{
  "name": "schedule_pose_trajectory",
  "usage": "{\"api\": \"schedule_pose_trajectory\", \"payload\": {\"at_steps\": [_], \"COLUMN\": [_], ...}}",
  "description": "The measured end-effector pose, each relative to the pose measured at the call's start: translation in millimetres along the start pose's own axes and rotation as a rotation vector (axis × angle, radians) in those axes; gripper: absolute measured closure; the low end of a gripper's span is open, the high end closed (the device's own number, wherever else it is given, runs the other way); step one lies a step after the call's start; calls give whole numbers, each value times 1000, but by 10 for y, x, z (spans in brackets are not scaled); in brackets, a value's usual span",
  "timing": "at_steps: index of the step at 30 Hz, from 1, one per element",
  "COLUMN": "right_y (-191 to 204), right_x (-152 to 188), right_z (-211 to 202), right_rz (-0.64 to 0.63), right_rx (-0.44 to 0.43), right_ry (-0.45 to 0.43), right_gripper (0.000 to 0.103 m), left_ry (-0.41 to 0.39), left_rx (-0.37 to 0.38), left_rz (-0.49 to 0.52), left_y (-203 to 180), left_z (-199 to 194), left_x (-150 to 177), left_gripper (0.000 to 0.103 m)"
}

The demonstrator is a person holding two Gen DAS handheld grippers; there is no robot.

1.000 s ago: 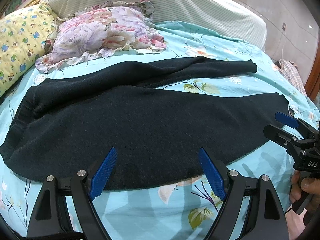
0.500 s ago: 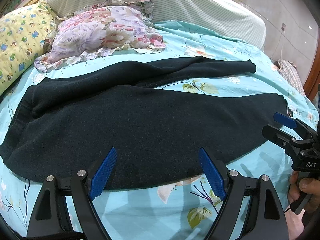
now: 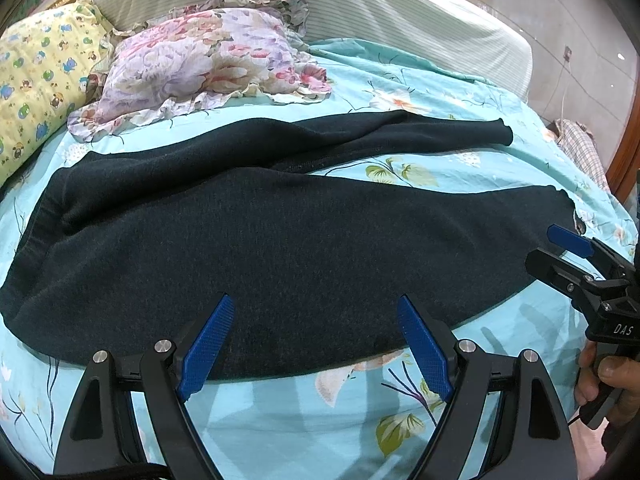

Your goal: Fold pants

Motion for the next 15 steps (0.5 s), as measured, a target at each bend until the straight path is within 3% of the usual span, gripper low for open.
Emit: {"api": "schedule_pose_trajectory", "payload": {"at_steps": [15], "right_y": [-89], "right_x": [-154], "right_z": [-23], "right_rz": [28], "right_rx": [-11], "right_ry": [-13], "right_gripper": [0], "left_ry": [-3], "left_rx": [3], "left_rz": [18], "left_y": [1], "left_z": [13], "left_x": [-244], "left_gripper": [18]}}
Point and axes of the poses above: each gripper's, at about its wrist camera, not at the fingertips, and z roughly the way its jaws point, y to its left, x to its underside, the point moved 4 cm from there along z, roughly the way its jaws point
